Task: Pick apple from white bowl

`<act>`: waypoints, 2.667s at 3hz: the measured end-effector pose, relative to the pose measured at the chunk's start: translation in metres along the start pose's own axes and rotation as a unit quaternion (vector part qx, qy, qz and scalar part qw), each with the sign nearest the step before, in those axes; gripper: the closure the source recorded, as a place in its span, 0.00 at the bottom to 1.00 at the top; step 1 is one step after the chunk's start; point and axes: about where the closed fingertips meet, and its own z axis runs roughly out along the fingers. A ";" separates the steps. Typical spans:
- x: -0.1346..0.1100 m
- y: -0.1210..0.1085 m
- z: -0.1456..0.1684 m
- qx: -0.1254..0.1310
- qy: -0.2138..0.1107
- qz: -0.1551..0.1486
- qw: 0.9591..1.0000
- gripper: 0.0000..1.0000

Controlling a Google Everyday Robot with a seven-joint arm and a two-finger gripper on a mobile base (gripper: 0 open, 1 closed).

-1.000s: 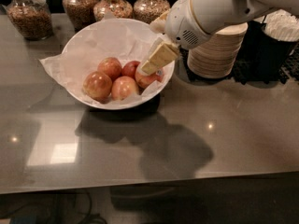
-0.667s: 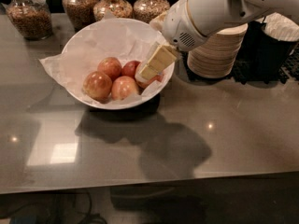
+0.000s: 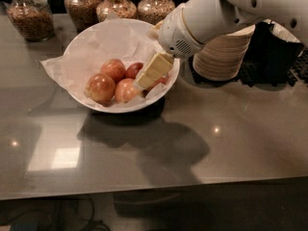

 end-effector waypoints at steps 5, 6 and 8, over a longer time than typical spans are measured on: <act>0.055 -0.005 0.041 -0.027 0.041 0.061 0.997 0.26; 0.063 -0.001 0.045 -0.031 0.045 0.073 0.996 0.45; 0.069 0.001 0.046 -0.034 0.044 0.086 0.995 0.91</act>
Offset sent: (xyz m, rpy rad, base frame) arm 0.0280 -0.0262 -0.0463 -0.0354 0.0883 -0.0849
